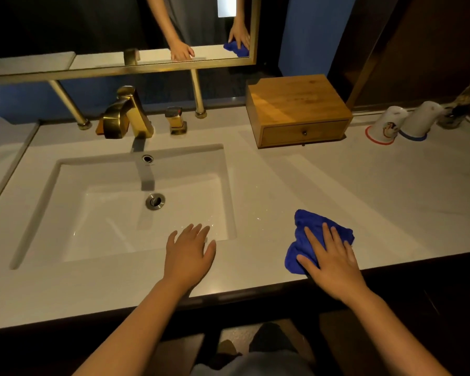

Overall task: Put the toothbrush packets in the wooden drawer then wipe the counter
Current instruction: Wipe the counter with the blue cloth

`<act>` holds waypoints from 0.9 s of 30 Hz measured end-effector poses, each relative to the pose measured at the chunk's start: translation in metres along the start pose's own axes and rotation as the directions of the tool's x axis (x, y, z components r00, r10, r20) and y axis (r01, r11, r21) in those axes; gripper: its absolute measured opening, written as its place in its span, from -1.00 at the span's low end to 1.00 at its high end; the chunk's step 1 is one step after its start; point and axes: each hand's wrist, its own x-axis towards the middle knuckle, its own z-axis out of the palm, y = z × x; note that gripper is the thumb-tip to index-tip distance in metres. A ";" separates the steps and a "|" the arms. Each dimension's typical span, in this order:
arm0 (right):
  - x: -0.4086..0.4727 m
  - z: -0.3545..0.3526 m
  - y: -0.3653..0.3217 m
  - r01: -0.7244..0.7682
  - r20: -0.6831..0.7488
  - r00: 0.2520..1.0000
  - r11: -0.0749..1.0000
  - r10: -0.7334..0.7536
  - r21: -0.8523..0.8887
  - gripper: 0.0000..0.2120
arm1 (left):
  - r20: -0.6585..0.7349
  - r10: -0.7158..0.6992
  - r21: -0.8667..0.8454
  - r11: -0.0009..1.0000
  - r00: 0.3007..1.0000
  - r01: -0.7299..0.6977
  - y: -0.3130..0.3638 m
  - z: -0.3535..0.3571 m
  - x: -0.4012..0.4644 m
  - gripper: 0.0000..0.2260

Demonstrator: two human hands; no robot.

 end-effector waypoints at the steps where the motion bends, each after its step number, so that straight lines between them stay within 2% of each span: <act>1: 0.001 -0.002 0.001 0.007 0.021 1.000 1.000 -0.008 0.018 -0.13 | 0.032 0.055 0.017 0.998 0.998 -0.055 -0.004 -0.002 -0.002 -0.37; 4: 0.010 -0.017 0.006 0.020 0.036 0.999 0.999 -0.022 0.047 -0.26 | 0.133 0.224 0.057 0.971 0.965 -0.233 -0.017 -0.009 -0.008 -0.42; 7: 0.023 -0.022 0.006 0.016 -0.077 0.997 0.999 -0.014 0.029 -0.37 | 0.144 0.245 0.145 0.953 0.959 -0.265 -0.022 -0.010 -0.012 -0.41; 10: 0.025 0.000 -0.005 -0.042 -0.126 0.991 0.999 0.038 -0.034 -0.26 | 0.019 0.048 0.129 0.990 0.999 -0.050 -0.022 -0.003 -0.017 -0.38; 12: 0.024 0.011 -0.017 -0.106 -0.200 0.975 0.994 0.100 -0.018 -0.21 | -0.028 -0.089 0.087 0.992 0.996 0.091 -0.021 0.001 -0.021 -0.35; 14: 0.023 0.015 -0.034 -0.126 -0.234 0.964 0.992 0.127 0.019 -0.18 | -0.041 -0.135 0.088 0.986 0.990 0.138 -0.021 0.002 -0.021 -0.33; 17: 0.032 0.023 -0.075 0.017 -0.234 0.972 0.999 -0.005 0.048 -0.20 | -0.039 -0.137 0.085 0.986 0.990 0.140 -0.020 0.003 -0.018 -0.33; 21: 0.057 0.034 -0.134 0.213 -0.299 0.932 0.977 -0.204 -0.001 -0.46 | -0.037 -0.135 0.088 0.987 0.990 0.138 -0.022 0.004 -0.018 -0.34; 24: 0.077 0.035 -0.156 0.283 -0.314 0.911 0.959 -0.268 0.002 -0.64 | -0.038 -0.142 0.083 0.986 0.989 0.144 -0.022 0.004 -0.018 -0.35; 27: 0.092 0.033 -0.167 0.337 -0.309 0.896 0.941 -0.318 0.008 -0.70 | -0.040 -0.145 0.080 0.986 0.989 0.148 -0.021 0.004 -0.017 -0.35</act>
